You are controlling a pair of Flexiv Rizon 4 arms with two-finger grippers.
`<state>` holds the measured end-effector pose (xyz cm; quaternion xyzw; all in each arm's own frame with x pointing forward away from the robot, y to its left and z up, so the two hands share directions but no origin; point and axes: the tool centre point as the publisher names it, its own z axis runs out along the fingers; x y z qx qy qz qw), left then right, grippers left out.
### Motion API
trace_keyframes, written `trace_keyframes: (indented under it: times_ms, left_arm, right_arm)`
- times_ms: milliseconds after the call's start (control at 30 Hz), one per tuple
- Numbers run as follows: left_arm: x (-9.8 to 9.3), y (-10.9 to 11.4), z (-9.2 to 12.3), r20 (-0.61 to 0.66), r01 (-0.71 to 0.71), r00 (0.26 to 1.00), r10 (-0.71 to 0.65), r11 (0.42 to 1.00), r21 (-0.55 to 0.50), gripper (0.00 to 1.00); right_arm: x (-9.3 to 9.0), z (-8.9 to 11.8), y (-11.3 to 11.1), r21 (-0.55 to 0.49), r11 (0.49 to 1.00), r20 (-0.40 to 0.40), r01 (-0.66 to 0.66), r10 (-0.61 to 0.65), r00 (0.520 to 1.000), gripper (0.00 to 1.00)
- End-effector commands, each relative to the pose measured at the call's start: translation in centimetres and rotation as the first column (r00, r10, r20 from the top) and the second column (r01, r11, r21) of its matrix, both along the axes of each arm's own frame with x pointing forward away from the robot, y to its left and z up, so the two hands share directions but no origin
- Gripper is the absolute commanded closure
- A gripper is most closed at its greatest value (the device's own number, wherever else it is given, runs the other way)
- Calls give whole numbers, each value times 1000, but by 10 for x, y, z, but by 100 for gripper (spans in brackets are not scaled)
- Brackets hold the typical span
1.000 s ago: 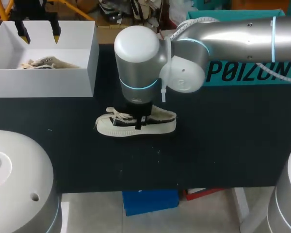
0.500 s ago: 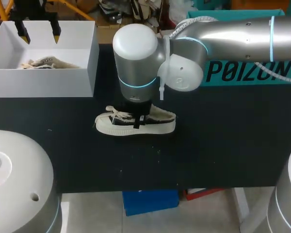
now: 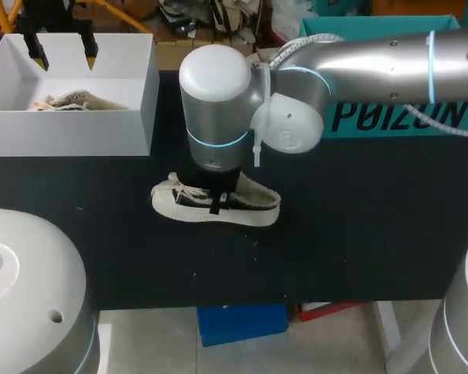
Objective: Take the shoe out of the shoebox, open the shoe tongue, remove and reinsert the insole, then place the shoe into the shoebox
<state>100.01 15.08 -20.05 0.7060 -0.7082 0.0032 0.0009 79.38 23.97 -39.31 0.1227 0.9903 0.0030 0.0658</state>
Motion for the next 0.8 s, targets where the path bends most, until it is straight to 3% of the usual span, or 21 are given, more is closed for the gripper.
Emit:
trace_keyframes:
  times_ms: [33, 467, 500, 533, 667, 800]
  left_arm:
    - [0, 0, 0, -2, -1, 1000, 1, 1000, 2, 0]
    - [0, 0, 0, -2, -1, 1000, 1, 1000, 2, 0]
    - [0, 0, 0, -2, -1, 1000, 1, 1000, 2, 0]
    - [0, 0, 0, -2, -1, 1000, 1, 1000, 2, 0]
    - [0, 0, 0, -2, -1, 1000, 1, 1000, 2, 0]
    - [0, 0, 0, -2, -1, 1000, 1, 1000, 2, 0]
  right_arm:
    - [-1, -8, 3, 7, 1000, -10, -2, 2, 1000, 100]
    - [-10, -19, 2, 12, 1000, -58, -13, 14, 998, 100]
    - [-11, -19, 1, 9, 1000, -64, -13, 13, 998, 70]
    - [-12, -18, 0, 7, 1000, -67, -12, 13, 998, 0]
    - [-16, -1, -6, 4, 1000, -78, -14, 14, 997, 0]
    - [-19, 32, -17, 16, 1000, -82, -14, 15, 996, 0]
